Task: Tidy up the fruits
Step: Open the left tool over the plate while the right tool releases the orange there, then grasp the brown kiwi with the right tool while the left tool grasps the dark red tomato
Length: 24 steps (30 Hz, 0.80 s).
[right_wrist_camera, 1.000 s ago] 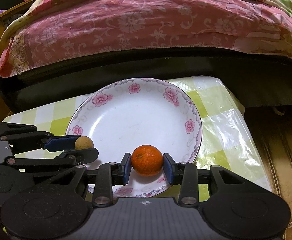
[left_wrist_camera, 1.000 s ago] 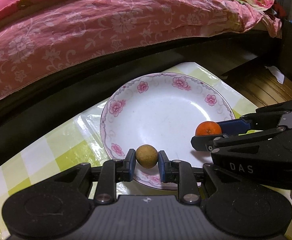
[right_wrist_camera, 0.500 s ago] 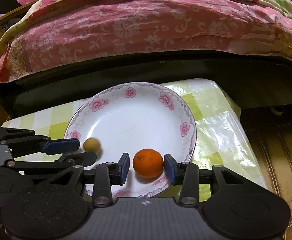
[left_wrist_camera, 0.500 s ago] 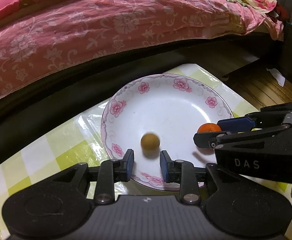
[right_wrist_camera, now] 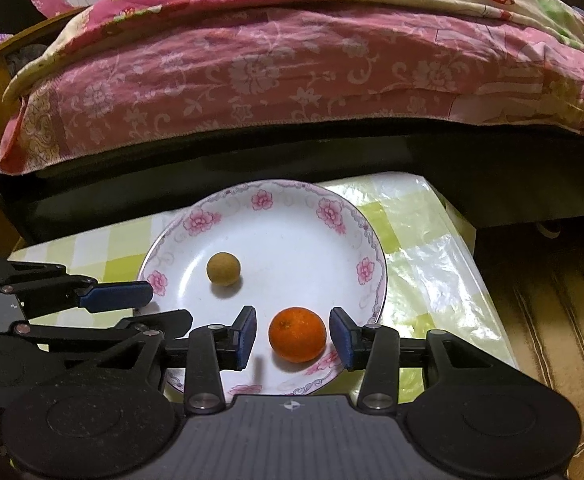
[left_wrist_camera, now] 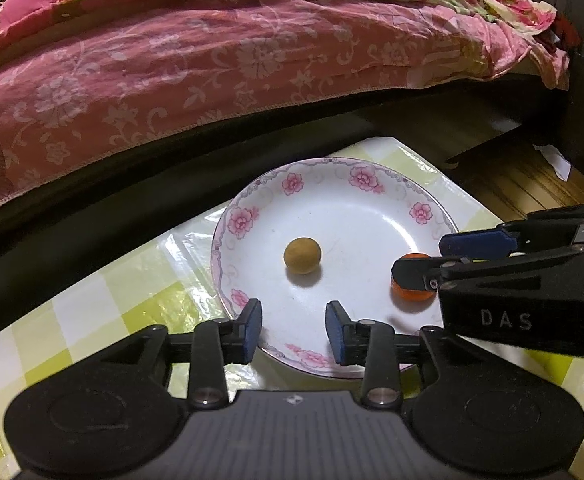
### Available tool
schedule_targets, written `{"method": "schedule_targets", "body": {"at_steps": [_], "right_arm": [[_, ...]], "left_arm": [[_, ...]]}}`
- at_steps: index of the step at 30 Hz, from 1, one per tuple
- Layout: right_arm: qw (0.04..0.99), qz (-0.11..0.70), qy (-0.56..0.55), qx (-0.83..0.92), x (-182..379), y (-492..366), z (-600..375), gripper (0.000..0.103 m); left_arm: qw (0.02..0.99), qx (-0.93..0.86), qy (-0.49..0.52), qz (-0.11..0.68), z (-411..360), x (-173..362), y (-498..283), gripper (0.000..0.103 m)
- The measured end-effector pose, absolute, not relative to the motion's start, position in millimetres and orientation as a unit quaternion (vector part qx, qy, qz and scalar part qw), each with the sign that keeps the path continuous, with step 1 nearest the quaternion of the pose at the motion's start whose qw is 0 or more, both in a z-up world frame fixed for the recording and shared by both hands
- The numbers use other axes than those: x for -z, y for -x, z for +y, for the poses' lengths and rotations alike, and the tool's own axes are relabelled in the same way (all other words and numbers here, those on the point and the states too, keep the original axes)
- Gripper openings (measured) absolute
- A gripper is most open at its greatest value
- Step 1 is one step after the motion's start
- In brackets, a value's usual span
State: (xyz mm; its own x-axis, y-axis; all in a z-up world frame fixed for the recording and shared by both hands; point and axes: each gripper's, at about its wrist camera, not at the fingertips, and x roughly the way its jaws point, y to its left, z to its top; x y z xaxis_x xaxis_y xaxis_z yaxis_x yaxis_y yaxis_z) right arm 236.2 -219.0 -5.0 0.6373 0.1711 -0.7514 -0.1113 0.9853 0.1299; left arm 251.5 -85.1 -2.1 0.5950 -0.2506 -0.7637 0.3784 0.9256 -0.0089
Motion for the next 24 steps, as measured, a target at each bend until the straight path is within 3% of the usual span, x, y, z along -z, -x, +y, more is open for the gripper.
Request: {"method": "schedule_targets", "body": {"at_steps": [4,24], "right_arm": [[0.907,0.413,-0.038,-0.08,-2,-232,-219,0.04],[0.907,0.413,-0.018,-0.083,-14,-190,-219,0.04]], "left_arm": [[0.89,0.181,-0.078,0.411,-85,-2,-245,0.05],[0.889,0.187,-0.082,0.409,-71,-16,-212,0.051]]}}
